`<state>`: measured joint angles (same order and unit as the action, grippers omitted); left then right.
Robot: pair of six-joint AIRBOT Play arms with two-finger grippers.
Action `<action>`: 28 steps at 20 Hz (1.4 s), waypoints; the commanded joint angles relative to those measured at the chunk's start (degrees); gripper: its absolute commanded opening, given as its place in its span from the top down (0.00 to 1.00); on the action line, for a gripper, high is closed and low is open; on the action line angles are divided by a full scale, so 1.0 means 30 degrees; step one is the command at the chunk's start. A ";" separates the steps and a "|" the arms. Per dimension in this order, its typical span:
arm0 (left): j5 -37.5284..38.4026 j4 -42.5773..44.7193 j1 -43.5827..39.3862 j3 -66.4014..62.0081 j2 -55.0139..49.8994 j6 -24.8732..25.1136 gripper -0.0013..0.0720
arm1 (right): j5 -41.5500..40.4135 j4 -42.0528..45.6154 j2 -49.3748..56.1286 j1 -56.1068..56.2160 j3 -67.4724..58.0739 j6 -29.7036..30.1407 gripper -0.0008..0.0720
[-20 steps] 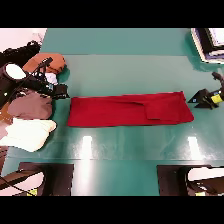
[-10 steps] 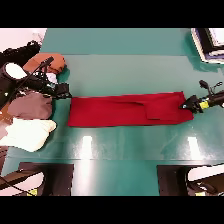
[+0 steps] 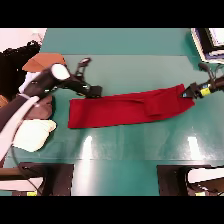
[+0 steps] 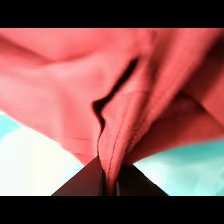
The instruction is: Fold the shirts.
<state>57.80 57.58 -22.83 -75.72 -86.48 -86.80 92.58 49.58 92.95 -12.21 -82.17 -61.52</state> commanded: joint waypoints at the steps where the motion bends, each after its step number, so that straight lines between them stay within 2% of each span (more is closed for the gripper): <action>1: -0.0466 -0.0612 -0.2433 -0.2790 -0.3330 -0.0124 0.95 | 0.0408 -0.2033 -0.2222 0.1457 -0.1370 -0.1603 0.97; 7: -0.0627 -0.2346 -0.4204 -0.5894 -0.7410 -0.0634 0.95 | -0.0007 -0.3169 -0.3869 0.5100 -0.3985 -0.3483 0.97; 13: -0.1064 -0.2331 -0.4335 -0.6069 -0.7912 -0.0561 0.95 | -0.1035 -0.3118 -0.3869 0.8378 -0.5093 -0.3694 0.97; 16: -0.0007 -0.2018 -0.3920 -0.6076 -0.7657 -0.0379 0.95 | -0.1370 -0.3009 -0.3869 0.9333 -0.5093 -0.3475 0.97; 25: 0.5457 0.5850 0.0670 -0.6084 -0.2346 -0.0415 0.95 | -0.1545 -0.3038 -0.2747 1.2743 -0.5100 -0.2776 0.97; 28: 0.5938 0.6987 0.2936 -0.6084 0.0066 -0.0408 0.95 | -0.3366 -0.3111 -0.1005 1.5737 -0.5107 -0.1843 0.96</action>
<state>72.53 73.17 -19.42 -93.91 -92.12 -88.07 86.35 40.49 86.37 28.47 -97.43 -69.21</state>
